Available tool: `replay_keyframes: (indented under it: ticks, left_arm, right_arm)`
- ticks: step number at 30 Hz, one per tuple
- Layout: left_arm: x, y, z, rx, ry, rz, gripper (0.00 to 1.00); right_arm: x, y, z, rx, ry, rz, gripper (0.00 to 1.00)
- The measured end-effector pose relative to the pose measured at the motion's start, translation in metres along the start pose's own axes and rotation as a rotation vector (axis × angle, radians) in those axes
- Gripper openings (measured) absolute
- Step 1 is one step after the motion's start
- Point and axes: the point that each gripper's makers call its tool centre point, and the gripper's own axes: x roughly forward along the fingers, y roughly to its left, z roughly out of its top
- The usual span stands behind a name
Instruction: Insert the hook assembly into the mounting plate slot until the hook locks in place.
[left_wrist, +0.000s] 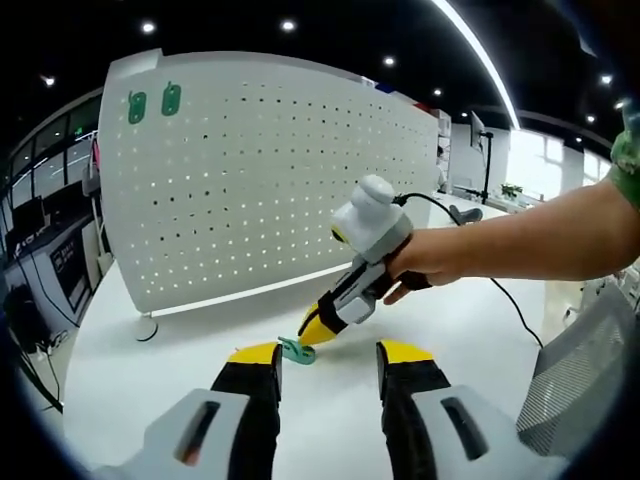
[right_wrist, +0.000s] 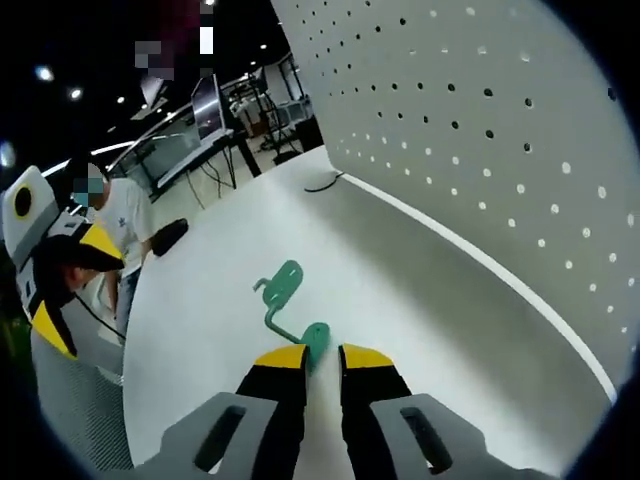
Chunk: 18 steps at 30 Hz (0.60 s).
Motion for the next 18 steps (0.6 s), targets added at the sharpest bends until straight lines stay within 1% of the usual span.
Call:
replay_keyframes:
  ticks: [3,11,18]
  left_arm:
    - [0.000,0.000,0.000,-0.001,0.001,0.000,0.39]
    - [-0.001,0.003,-0.001,-0.006,0.001,0.002,0.39]
    - [-0.001,0.002,-0.001,-0.006,-0.001,0.000,0.39]
  right_arm:
    - [0.004,0.000,0.002,0.039,-0.002,0.003,0.10]
    - [0.013,0.000,0.002,0.072,0.033,0.011,0.08]
    - [0.015,0.001,-0.003,0.101,0.060,0.025,0.06]
